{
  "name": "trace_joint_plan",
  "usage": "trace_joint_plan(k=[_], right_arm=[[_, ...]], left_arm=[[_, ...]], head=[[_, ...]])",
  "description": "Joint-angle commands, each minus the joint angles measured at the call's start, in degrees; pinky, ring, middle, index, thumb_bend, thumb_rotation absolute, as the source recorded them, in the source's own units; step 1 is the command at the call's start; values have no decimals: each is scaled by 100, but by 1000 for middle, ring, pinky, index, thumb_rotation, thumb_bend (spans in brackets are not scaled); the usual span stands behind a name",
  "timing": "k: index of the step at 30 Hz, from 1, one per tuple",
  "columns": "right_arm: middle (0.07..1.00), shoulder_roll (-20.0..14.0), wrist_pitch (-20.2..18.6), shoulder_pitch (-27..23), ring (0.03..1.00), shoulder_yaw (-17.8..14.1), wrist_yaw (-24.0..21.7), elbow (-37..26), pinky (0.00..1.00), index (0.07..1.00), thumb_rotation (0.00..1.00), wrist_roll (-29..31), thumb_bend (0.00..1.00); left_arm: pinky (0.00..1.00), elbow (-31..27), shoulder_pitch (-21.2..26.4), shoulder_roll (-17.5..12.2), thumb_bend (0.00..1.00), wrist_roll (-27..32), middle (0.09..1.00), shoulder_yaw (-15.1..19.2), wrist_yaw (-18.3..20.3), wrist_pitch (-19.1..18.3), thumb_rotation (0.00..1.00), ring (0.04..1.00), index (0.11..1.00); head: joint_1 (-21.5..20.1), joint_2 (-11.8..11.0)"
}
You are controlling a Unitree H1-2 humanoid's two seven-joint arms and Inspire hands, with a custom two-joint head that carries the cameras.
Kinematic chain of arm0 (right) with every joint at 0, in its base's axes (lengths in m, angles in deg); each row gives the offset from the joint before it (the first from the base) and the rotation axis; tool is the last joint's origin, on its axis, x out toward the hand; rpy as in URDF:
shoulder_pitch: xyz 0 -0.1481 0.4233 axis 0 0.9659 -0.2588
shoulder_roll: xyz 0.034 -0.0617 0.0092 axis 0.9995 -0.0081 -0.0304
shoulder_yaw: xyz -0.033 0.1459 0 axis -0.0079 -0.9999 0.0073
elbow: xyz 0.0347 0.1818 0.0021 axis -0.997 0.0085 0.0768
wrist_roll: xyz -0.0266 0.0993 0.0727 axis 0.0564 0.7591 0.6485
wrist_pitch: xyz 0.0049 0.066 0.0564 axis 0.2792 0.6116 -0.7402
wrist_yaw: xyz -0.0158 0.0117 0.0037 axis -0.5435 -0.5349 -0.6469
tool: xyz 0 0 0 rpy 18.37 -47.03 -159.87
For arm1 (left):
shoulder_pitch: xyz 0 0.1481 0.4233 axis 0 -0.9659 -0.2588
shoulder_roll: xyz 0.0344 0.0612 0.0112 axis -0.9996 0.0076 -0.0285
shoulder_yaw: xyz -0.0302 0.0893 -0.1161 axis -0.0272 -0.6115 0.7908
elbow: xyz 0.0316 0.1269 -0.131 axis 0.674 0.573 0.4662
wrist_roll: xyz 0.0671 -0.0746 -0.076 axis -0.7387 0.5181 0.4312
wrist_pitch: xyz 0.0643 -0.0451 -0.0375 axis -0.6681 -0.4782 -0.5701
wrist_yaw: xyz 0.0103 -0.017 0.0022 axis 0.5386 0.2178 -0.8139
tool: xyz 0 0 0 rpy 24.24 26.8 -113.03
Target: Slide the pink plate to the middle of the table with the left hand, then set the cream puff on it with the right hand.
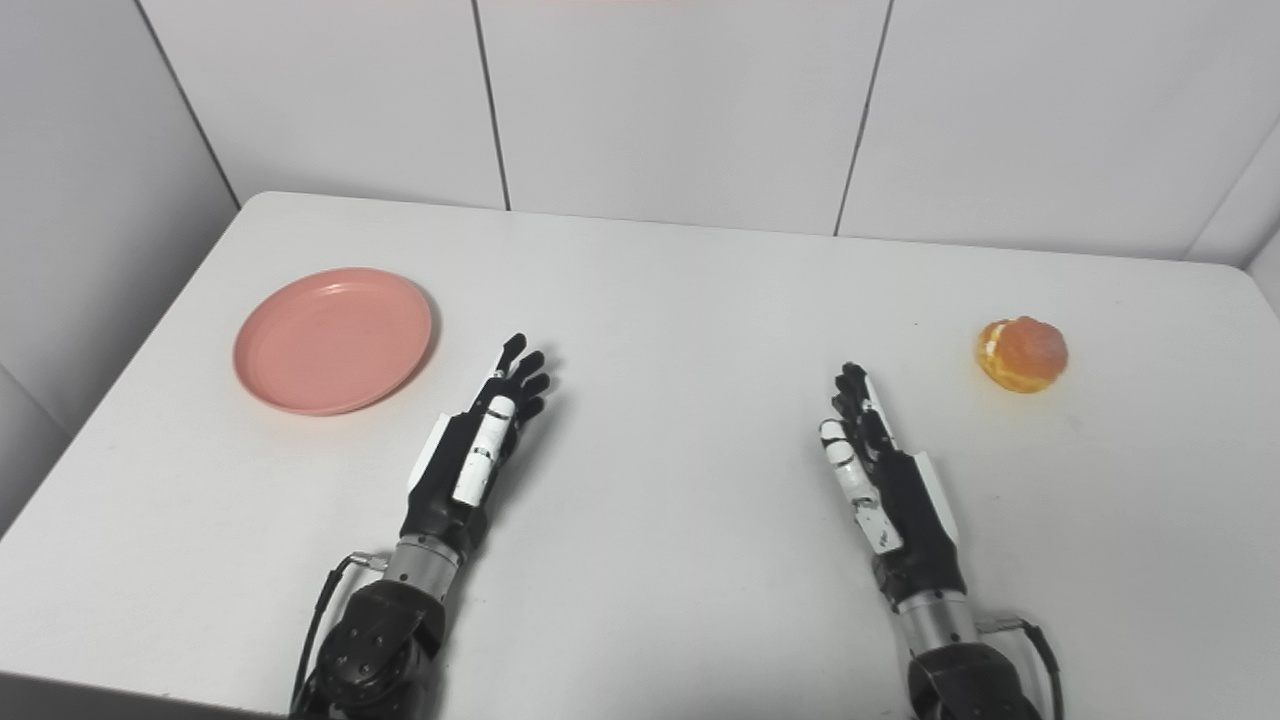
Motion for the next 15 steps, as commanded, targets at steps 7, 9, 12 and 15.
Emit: trace_joint_plan(k=[7, 9, 12, 15], right_arm=[[1000, -119, 647, 182, 1000, -87, -203, 781, 1000, 1000, 865, 190, 255], [1000, -131, 649, 172, 1000, -93, -171, 805, 1000, 1000, 881, 151, 242], [1000, -146, 667, 163, 1000, -108, -190, 840, 1000, 1000, 885, 165, 255], [1000, -147, 635, 183, 1000, -113, -187, 780, 1000, 1000, 884, 166, 249]], left_arm=[[930, 916, -230, 250, 388, -308, 954, -171, -212, 297, 1000, 934, 963], [937, 988, -199, 277, 404, -360, 958, -195, -229, 299, 1000, 938, 964], [940, 1064, -169, 298, 419, -398, 961, -210, -240, 337, 1000, 941, 966], [942, 1100, -155, 311, 433, -420, 963, -220, -247, 355, 1000, 943, 968]], head=[[441, -318], [490, -357], [520, -378], [529, -365]])
